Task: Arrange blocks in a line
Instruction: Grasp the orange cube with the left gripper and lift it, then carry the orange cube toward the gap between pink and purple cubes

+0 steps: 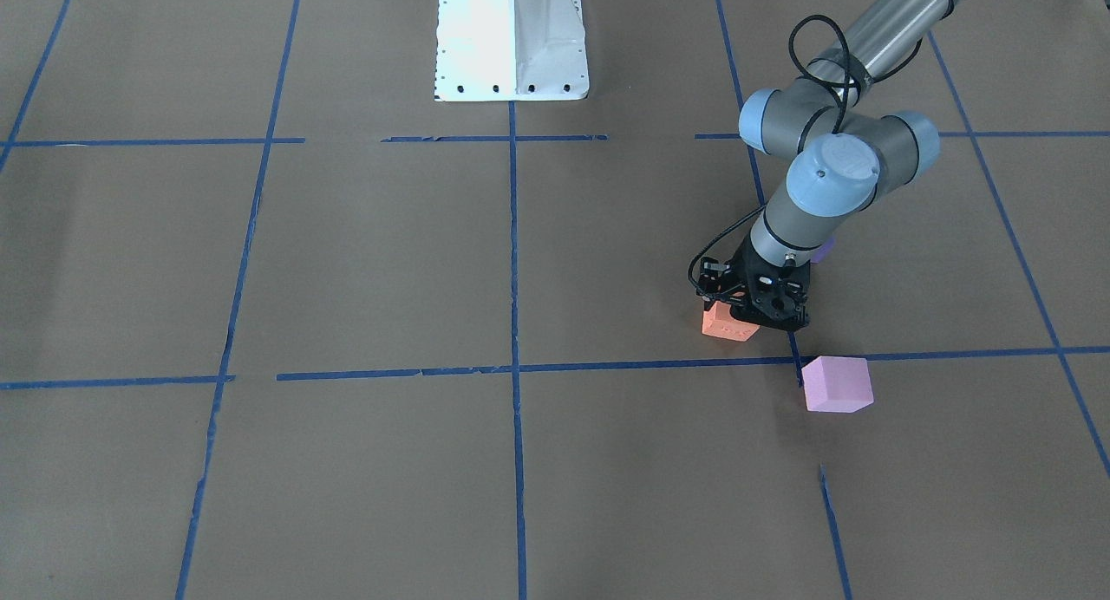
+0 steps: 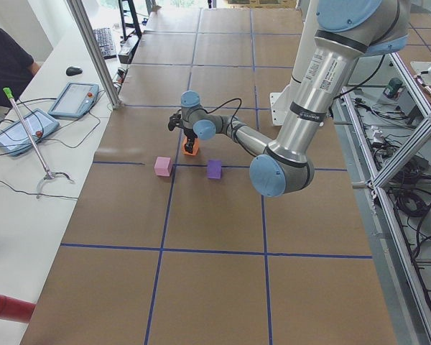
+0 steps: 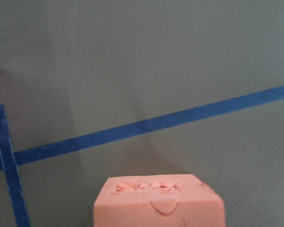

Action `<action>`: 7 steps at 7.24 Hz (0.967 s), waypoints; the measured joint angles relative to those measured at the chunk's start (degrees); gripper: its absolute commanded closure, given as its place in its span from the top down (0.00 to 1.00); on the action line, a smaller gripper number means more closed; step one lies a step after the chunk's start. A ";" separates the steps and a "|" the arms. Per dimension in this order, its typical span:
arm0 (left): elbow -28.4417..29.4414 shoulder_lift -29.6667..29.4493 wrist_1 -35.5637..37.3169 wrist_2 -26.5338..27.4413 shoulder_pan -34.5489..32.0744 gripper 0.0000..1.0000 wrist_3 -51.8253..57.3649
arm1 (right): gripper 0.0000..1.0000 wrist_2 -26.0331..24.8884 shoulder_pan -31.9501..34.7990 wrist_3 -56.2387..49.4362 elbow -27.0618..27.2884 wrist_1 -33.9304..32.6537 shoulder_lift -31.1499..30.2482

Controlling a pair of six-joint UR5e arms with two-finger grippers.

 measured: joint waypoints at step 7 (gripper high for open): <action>-16.99 12.64 9.29 -4.61 -9.94 0.25 2.42 | 1.00 0.00 0.00 0.00 0.00 0.00 0.00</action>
